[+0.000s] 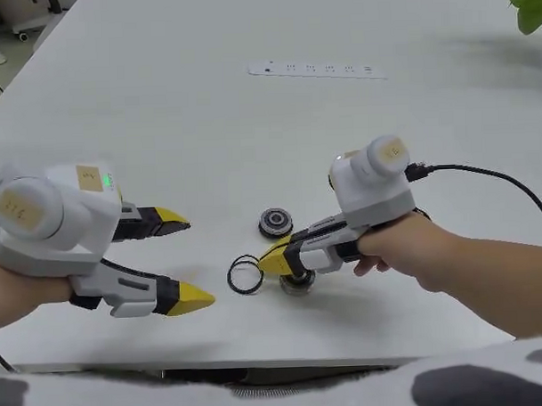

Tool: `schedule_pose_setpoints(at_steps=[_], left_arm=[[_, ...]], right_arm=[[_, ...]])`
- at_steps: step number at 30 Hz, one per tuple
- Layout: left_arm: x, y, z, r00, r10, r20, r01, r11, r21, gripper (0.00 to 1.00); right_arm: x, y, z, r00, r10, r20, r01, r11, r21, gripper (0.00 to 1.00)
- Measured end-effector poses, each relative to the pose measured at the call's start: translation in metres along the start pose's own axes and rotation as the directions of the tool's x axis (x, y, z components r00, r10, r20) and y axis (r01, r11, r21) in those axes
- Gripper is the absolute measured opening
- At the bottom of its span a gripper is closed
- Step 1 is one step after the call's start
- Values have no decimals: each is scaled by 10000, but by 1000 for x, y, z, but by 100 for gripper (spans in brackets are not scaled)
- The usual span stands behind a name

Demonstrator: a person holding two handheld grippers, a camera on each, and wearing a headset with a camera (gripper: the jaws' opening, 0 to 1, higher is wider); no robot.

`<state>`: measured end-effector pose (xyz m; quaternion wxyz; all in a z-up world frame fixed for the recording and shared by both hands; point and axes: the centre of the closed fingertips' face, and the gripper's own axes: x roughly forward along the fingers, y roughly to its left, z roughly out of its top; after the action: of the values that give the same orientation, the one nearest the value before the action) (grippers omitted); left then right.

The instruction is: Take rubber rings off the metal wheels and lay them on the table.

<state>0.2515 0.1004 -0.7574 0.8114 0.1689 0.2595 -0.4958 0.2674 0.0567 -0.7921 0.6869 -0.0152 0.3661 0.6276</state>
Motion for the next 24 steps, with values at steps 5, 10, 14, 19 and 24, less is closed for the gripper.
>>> schedule_pose_setpoints(at_steps=[5,10,14,19,24], left_arm=[[2,2,-4,10000,-23,-35,23,10000,-12,61],[3,3,-7,9999,-63,-93,63,10000,-37,61],[5,4,-8,9999,-78,-152,78,10000,-9,61],[7,4,-7,9998,-115,-172,115,9999,9,61],[8,5,-5,9998,-108,-165,108,9999,34,61]], right_arm=[[1,1,0,10000,-41,-14,41,10000,-83,5],[0,0,-4,9998,-46,-191,42,9998,-217,8],[0,0,-4,9998,-49,-182,44,9996,-283,10],[-2,0,-3,9999,-101,-103,97,9992,-398,11],[-6,-2,0,9999,-147,56,149,9993,-336,11]])
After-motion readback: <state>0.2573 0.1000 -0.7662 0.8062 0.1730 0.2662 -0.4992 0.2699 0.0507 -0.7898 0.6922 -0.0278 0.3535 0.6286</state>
